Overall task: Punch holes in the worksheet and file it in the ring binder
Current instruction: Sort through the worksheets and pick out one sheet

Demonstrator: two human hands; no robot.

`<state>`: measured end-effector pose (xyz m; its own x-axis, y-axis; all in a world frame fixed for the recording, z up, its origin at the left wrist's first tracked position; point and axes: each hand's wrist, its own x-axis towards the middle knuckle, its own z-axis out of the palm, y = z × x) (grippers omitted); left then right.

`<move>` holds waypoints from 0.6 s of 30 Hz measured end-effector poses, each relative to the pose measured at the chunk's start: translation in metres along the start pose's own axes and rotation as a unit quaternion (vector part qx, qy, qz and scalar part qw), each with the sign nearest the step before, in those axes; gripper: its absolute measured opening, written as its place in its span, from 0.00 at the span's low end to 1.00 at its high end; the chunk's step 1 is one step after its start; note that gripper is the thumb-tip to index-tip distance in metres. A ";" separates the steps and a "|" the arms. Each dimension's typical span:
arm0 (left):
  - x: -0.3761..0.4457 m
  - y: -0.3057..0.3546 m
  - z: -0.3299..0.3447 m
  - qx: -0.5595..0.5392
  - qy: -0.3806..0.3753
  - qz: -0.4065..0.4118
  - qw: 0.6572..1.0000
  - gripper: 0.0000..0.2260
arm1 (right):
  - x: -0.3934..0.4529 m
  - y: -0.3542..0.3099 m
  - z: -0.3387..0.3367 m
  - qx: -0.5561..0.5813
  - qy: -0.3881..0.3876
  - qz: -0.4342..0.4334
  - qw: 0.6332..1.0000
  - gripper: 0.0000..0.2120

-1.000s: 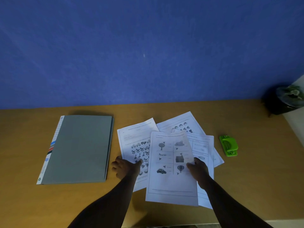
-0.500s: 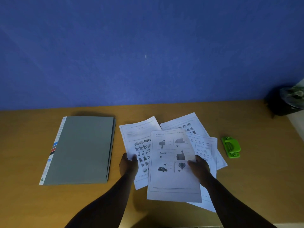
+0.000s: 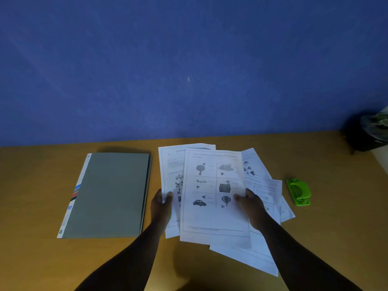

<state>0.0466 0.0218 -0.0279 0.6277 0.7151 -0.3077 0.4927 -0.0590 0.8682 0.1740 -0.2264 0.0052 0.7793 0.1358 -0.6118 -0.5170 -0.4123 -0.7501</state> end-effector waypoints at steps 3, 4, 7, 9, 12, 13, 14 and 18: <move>-0.003 0.009 -0.004 -0.018 -0.019 0.016 1.000 0.09 | 0.002 -0.005 0.003 0.028 -0.007 -0.007 1.000 0.11; -0.006 0.012 -0.005 -0.027 -0.026 0.016 0.999 0.09 | 0.000 -0.007 0.003 0.038 -0.006 -0.009 0.999 0.12; -0.008 0.014 -0.005 -0.038 -0.058 -0.009 0.998 0.08 | -0.001 -0.008 0.005 0.063 -0.014 -0.012 0.998 0.11; -0.009 0.015 -0.004 -0.047 -0.088 -0.026 0.995 0.07 | -0.002 -0.009 0.007 0.079 -0.012 -0.012 0.997 0.10; -0.008 0.014 0.000 -0.066 -0.126 -0.049 0.989 0.07 | -0.001 -0.010 0.010 0.089 -0.001 -0.007 0.996 0.09; -0.007 0.012 0.001 -0.067 -0.134 -0.052 0.987 0.07 | -0.001 -0.010 0.010 0.084 0.004 -0.005 0.996 0.09; -0.007 0.013 0.002 -0.071 -0.141 -0.058 0.986 0.07 | 0.000 -0.010 0.010 0.077 0.009 -0.004 0.997 0.10; -0.008 0.013 0.007 -0.069 -0.163 -0.081 0.981 0.09 | 0.002 -0.004 0.005 0.072 0.009 -0.002 0.997 0.13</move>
<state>0.0518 0.0102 -0.0171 0.7178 0.4462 -0.5345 0.5301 0.1475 0.8350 0.1757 -0.2194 0.0060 0.7871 0.1195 -0.6051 -0.5587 -0.2775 -0.7816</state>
